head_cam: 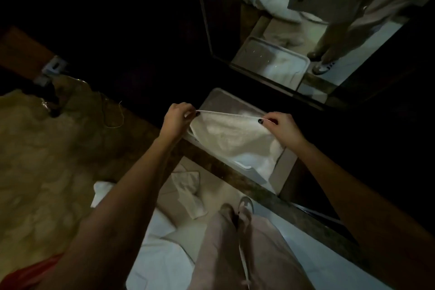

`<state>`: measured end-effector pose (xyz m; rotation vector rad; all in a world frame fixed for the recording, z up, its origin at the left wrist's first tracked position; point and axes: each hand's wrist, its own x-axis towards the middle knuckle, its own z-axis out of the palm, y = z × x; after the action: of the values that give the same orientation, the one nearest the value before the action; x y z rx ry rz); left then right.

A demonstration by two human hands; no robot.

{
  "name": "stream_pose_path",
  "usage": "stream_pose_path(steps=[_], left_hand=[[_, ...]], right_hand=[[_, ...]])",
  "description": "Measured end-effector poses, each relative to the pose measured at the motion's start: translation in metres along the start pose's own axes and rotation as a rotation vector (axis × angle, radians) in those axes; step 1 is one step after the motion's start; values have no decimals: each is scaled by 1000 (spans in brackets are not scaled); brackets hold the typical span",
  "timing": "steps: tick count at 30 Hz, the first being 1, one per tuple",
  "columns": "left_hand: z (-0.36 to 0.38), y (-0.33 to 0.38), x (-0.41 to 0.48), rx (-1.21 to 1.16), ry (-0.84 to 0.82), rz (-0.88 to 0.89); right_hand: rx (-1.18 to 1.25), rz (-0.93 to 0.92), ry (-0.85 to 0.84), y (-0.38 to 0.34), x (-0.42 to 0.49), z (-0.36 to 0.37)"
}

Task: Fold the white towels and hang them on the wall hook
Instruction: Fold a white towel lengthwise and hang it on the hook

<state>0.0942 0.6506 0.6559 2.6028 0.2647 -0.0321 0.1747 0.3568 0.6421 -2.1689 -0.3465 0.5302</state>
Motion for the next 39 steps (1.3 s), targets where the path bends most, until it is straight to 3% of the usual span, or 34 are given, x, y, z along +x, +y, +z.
stream_pose_path(steps=[5,10,14,17,26,32,34,39], left_hand=[[-37,26,-72,-38,124,-22],[-56,41,-138,-221,245,-51],[-66,61,-189,-366,297,-109],[-67,75,-230,-375,332,-51],[-33,155,-303,-288,302,-37],[8,249,-325,-440,266,-35],[24,288,-337,-551,210,-3],[66,401,-375,-737,99,112]], right_hand=[[-72,-21,-16,-42,-64,-24],[-99,-81,-31,-62,-136,-37],[-187,-123,211,-63,-203,-38],[-197,-93,345,-59,-255,-38],[-106,54,399,-11,-402,-83],[-83,95,604,20,-472,-149],[17,70,575,28,-497,-175],[299,12,308,46,-556,-235]])
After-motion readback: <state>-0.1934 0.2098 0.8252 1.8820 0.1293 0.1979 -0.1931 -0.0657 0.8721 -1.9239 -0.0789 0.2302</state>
